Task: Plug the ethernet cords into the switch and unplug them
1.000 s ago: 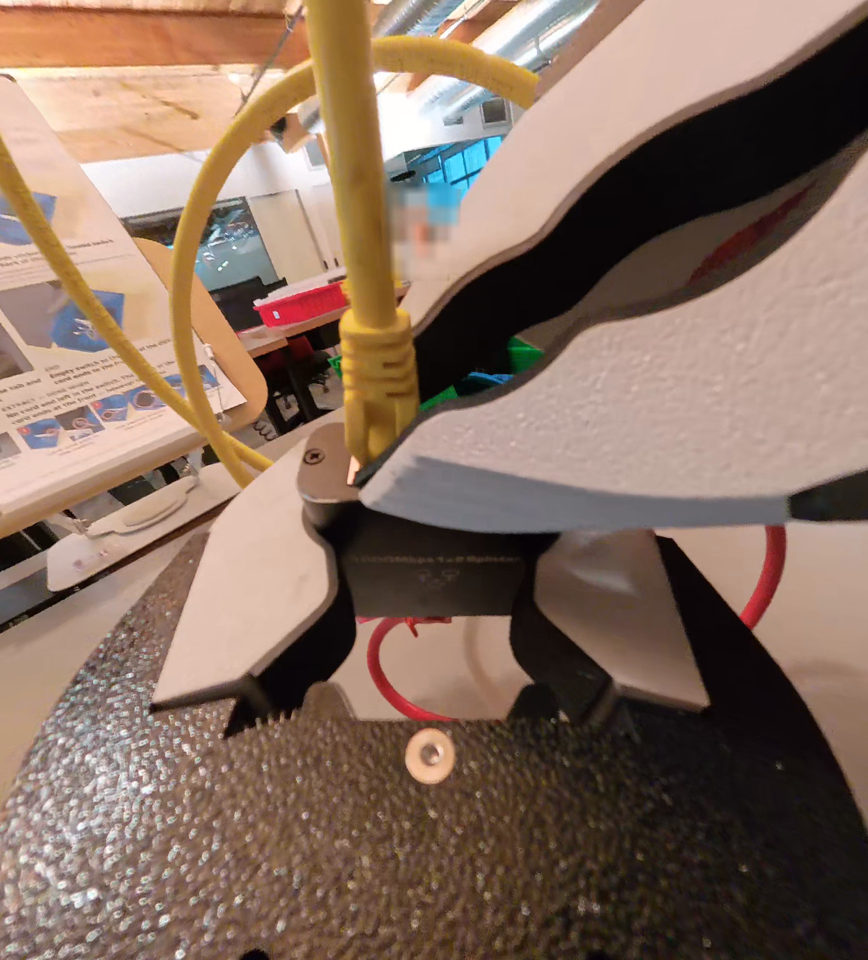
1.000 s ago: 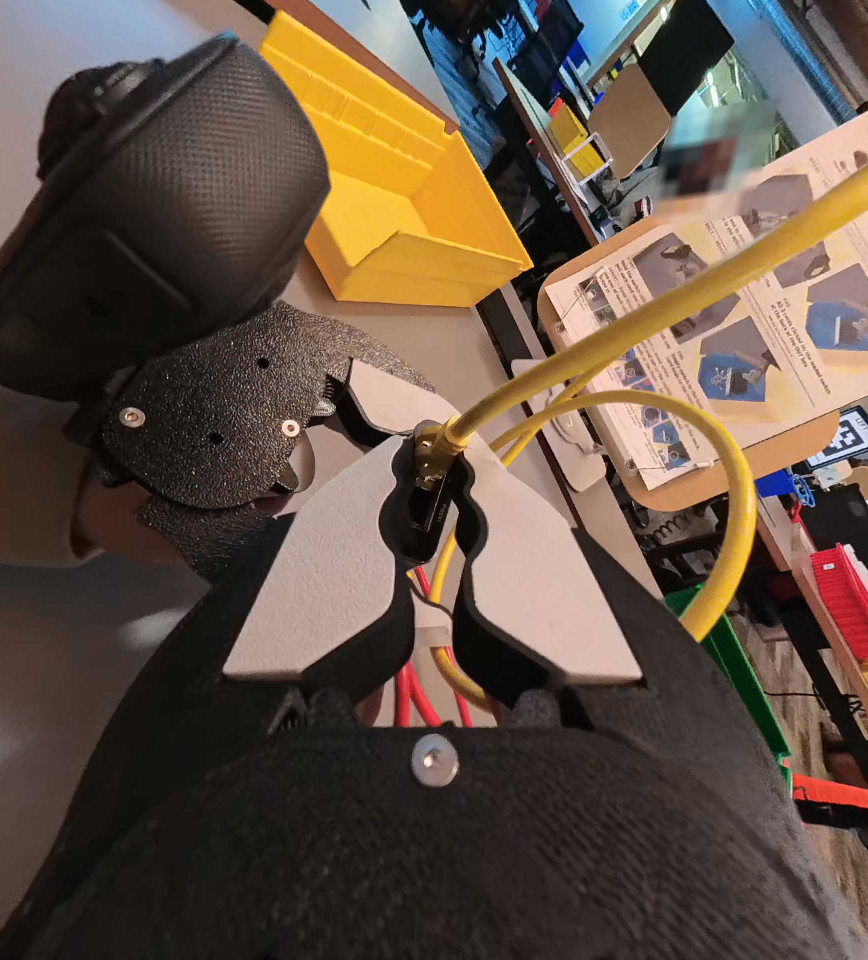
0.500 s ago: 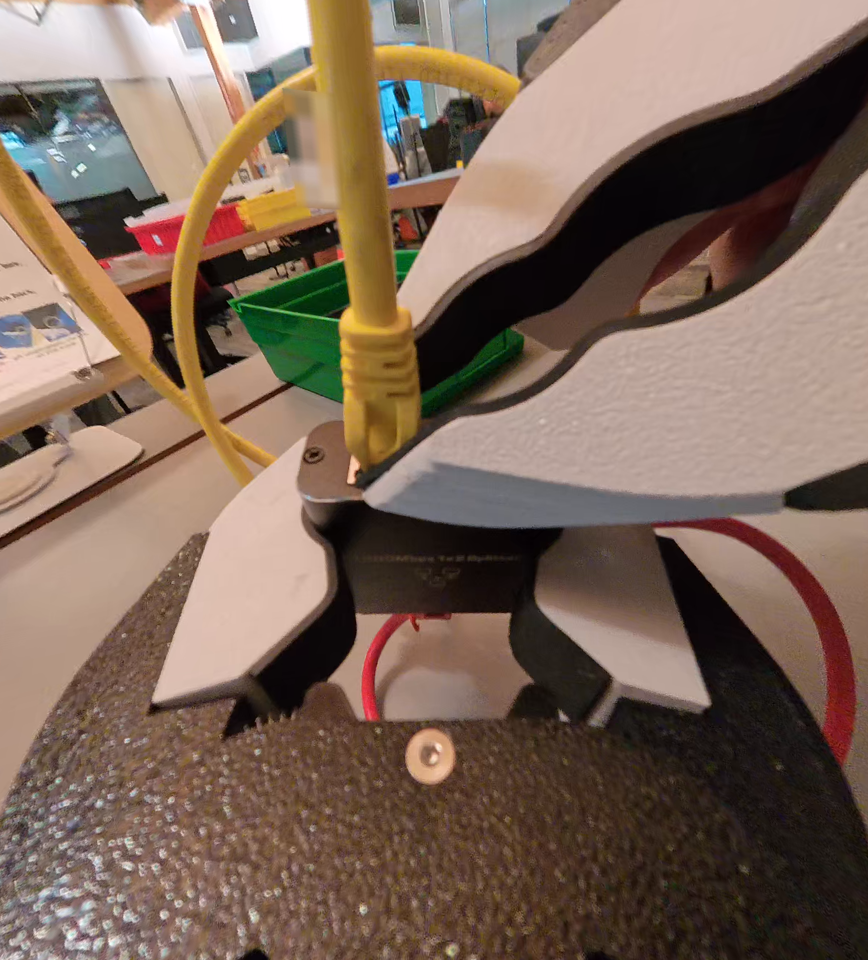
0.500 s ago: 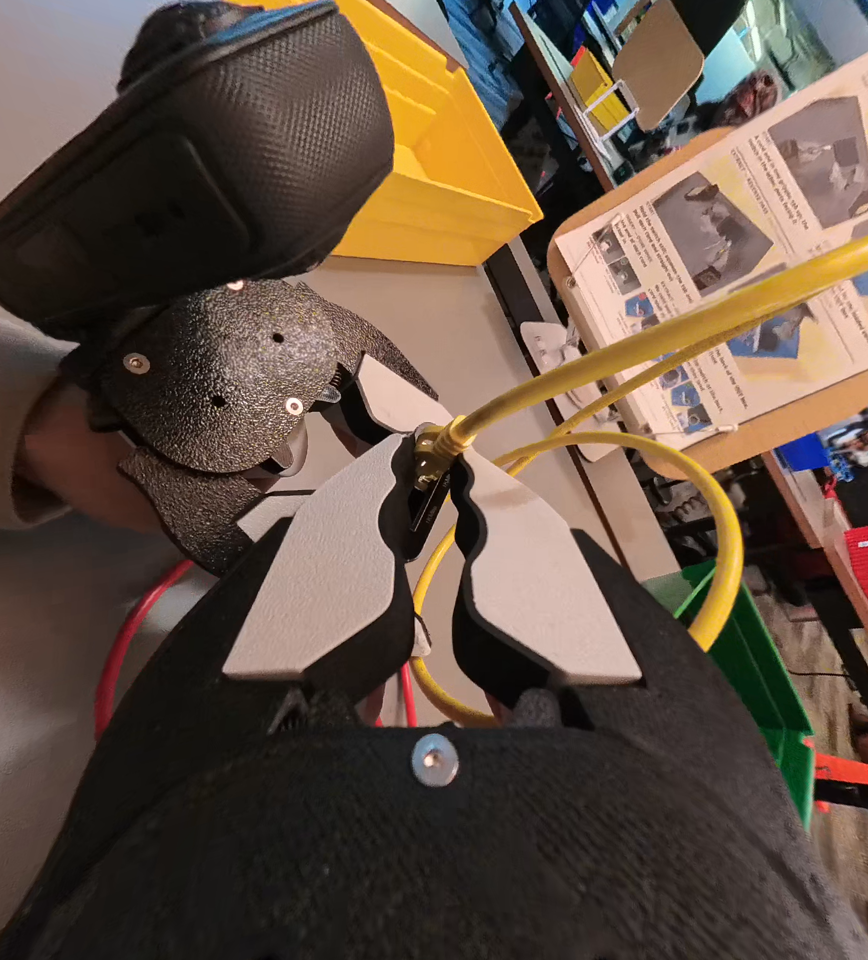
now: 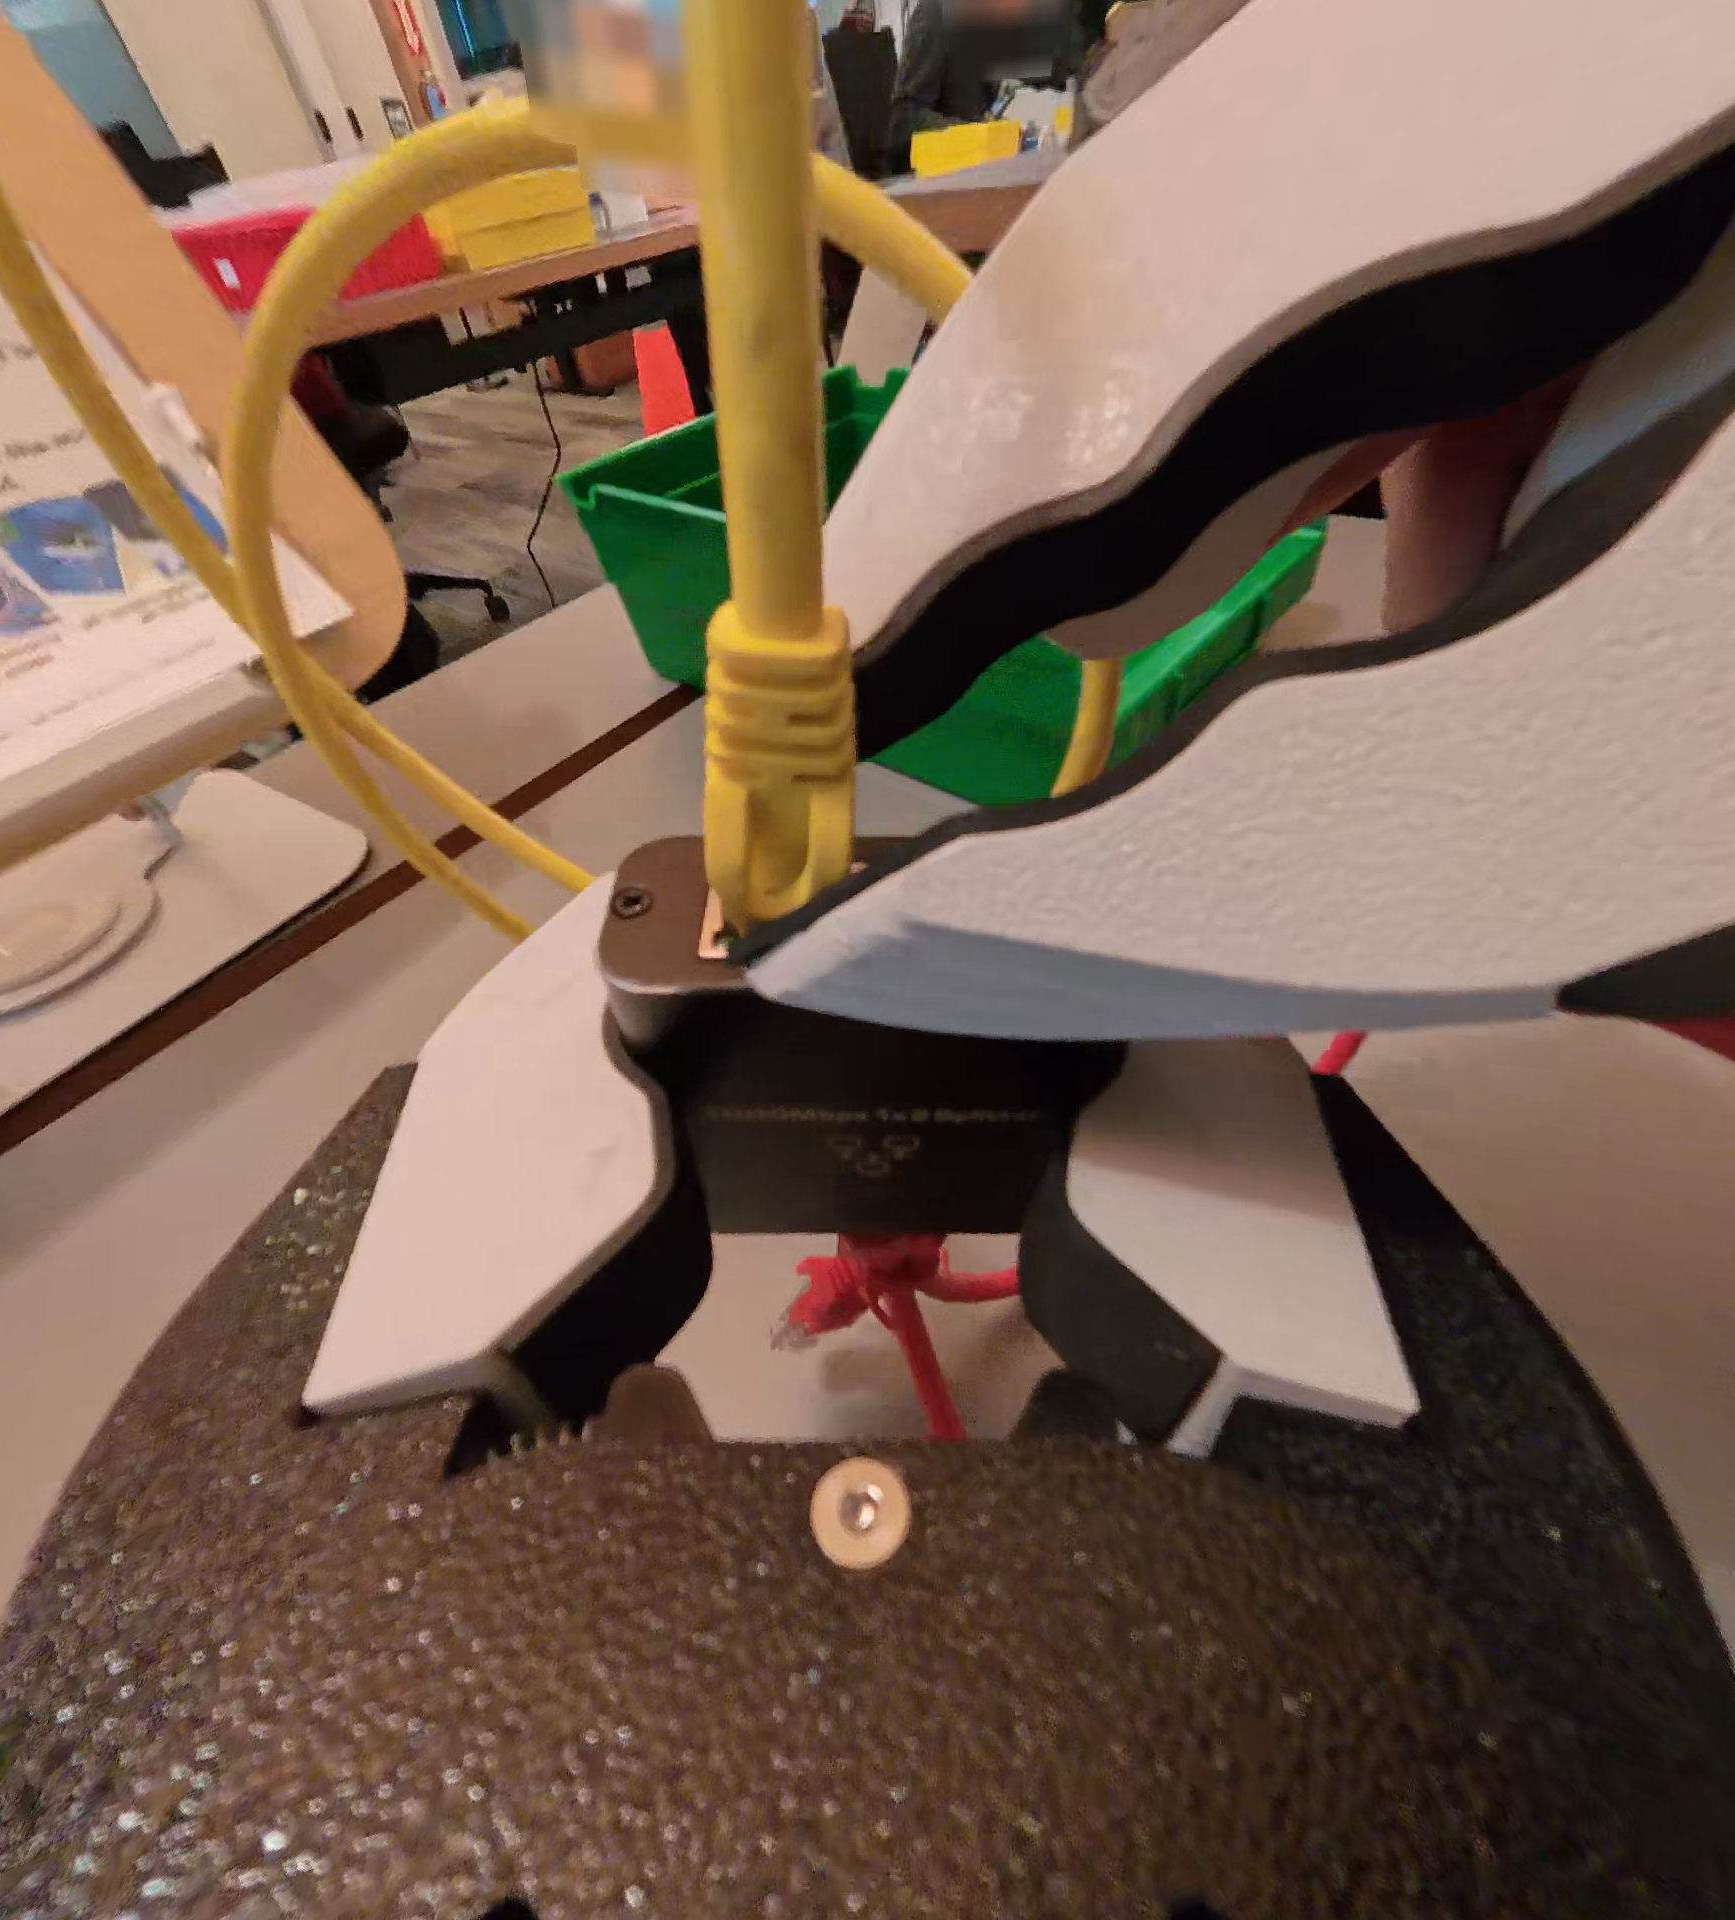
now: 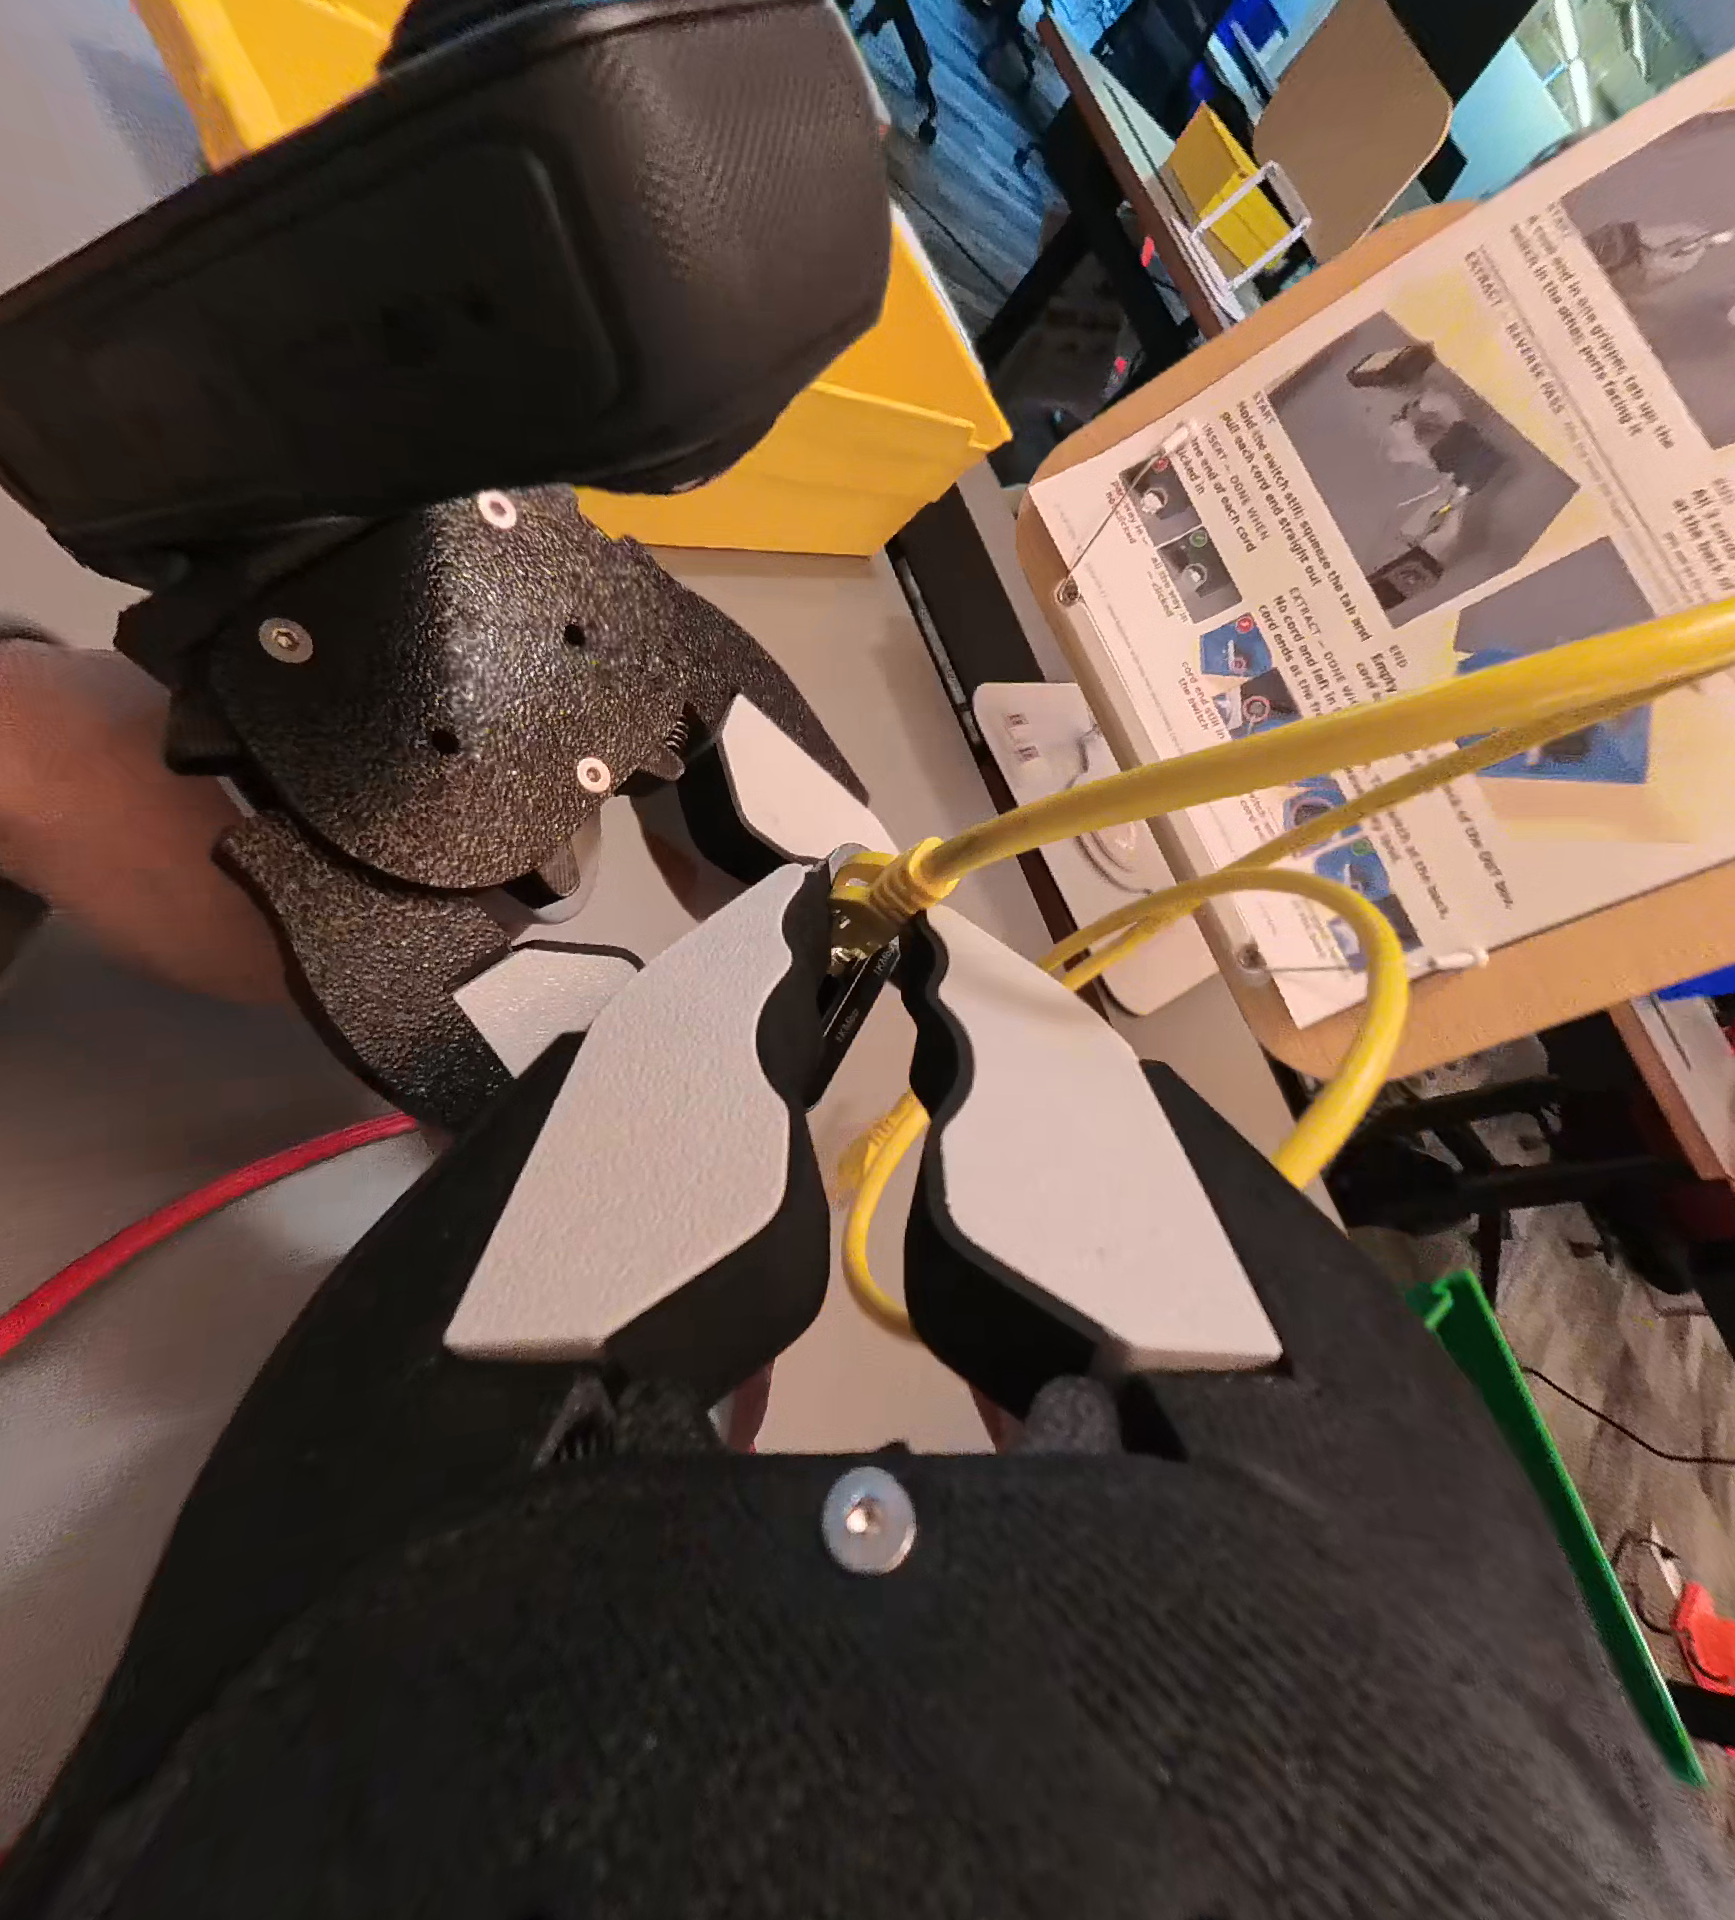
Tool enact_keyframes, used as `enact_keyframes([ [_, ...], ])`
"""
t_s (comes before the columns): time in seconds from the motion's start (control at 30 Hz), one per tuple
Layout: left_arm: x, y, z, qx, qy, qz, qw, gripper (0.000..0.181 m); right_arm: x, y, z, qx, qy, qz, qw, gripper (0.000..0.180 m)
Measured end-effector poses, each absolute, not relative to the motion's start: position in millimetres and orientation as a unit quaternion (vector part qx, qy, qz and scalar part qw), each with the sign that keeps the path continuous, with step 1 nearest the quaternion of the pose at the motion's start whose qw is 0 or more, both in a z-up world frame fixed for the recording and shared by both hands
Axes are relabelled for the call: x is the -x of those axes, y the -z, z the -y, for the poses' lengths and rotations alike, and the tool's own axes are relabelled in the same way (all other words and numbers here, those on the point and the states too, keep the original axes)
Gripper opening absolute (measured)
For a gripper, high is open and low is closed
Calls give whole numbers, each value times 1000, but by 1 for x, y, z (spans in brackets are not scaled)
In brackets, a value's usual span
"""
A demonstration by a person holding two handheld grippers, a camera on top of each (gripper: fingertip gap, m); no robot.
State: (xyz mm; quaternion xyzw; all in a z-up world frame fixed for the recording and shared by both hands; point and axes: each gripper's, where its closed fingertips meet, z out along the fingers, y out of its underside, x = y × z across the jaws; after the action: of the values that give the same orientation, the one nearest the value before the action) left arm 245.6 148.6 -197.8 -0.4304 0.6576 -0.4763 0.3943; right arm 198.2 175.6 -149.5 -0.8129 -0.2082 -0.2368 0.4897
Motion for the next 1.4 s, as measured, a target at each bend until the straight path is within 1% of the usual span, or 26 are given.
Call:
enact_keyframes([
  [0.17, -260, 214, -187, 464, 474, -640, 389, 75, -213, 165, -212, 811, 211, 224, 498, 15],
  [0.37, -263, 221, -208, 490, 453, -635, 390, 75, -216, 170, -231, 803, 195, 251, 504, 14],
  [0.7, -258, 223, -209, 496, 426, -649, 390, 75, -213, 168, -229, 791, 194, 260, 519, 14],
  [0.93, -256, 219, -212, 496, 421, -633, 418, 75, -209, 167, -229, 786, 186, 264, 527, 14],
  [1.13, -257, 221, -213, 494, 423, -635, 417, 76, -210, 169, -230, 788, 181, 262, 527, 14],
  [1.4, -257, 220, -215, 486, 412, -630, 443, 76, -209, 169, -230, 790, 155, 250, 538, 14],
])
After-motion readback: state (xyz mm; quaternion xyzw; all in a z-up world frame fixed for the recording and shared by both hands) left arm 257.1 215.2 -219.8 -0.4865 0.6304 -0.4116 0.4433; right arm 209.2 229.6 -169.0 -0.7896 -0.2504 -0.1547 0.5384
